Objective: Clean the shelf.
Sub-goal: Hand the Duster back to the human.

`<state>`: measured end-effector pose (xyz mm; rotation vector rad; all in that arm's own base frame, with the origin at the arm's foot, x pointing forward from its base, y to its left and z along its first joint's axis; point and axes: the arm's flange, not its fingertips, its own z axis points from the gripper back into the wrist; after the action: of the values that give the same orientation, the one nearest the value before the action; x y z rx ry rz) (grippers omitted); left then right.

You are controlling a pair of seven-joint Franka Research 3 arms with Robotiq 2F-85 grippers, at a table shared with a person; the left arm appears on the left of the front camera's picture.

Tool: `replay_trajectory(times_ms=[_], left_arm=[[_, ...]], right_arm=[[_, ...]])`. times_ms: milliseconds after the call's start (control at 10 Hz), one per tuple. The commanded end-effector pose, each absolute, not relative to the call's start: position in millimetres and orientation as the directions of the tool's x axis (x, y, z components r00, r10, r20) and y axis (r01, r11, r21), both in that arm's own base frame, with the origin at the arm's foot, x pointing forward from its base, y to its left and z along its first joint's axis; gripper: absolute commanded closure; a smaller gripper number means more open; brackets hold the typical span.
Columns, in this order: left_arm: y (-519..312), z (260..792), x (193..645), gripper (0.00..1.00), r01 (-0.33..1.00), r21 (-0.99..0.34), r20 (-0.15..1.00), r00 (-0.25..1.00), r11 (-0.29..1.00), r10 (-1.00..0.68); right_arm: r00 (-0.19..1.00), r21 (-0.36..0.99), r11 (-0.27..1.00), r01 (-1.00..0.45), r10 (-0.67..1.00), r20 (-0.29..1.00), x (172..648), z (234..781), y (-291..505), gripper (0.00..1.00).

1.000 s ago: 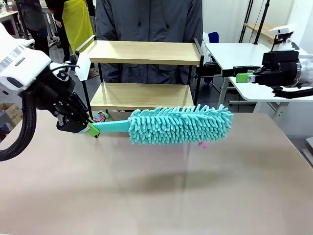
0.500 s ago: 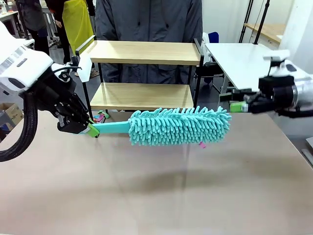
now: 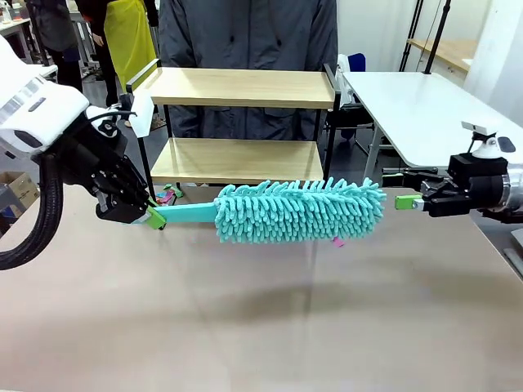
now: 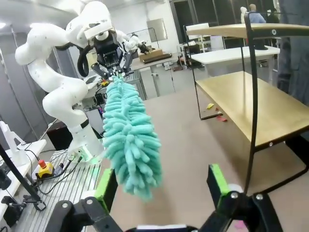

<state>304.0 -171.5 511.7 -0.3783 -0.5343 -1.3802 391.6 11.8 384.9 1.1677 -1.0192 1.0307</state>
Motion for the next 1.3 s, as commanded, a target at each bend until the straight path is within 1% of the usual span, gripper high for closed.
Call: replay_trajectory(times_ms=[0, 100, 200, 400, 700, 900, 1200], left_arm=[[-171.3, 513.9, 303.2, 0.87, 0.984, 0.041, 0.571, 0.118, 0.171, -0.812], [-171.3, 513.9, 303.2, 0.87, 0.984, 0.041, 0.571, 0.118, 0.171, -0.812], [-171.3, 513.9, 303.2, 0.87, 0.984, 0.041, 0.571, 0.118, 0.171, -0.812], [-171.3, 513.9, 303.2, 0.87, 0.984, 0.041, 0.571, 0.118, 0.171, -0.812], [-171.3, 513.9, 303.2, 0.87, 0.984, 0.041, 0.571, 0.118, 0.171, -0.812], [-171.3, 513.9, 303.2, 0.87, 0.984, 0.041, 0.571, 0.118, 0.171, -0.812], [-171.3, 513.9, 303.2, 0.87, 0.984, 0.041, 0.571, 0.118, 0.171, -0.812]], right_arm=[[0.267, 0.262, 0.088, -0.961, 0.044, 0.963, 341.1, 370.6, 35.5, 0.0], [0.22, 0.211, 0.099, -0.972, 0.089, 0.972, 391.6, 384.9, 11.8, 0.0], [0.22, 0.211, 0.099, -0.972, 0.089, 0.972, 391.6, 384.9, 11.8, 0.0], [0.262, 0.256, 0.074, -0.964, 0.085, 0.961, 393.1, 372.1, 28.2, 0.0], [0.251, 0.247, 0.07, -0.967, 0.062, 0.966, 386.7, 359.1, 55.3, 0.0], [0.247, 0.246, 0.037, -0.969, 0.052, 0.968, 384.5, 353.2, 74.9, 0.0], [0.25, 0.249, 0.023, -0.968, 0.057, 0.967, 385.1, 349.1, 98.0, 0.0]])
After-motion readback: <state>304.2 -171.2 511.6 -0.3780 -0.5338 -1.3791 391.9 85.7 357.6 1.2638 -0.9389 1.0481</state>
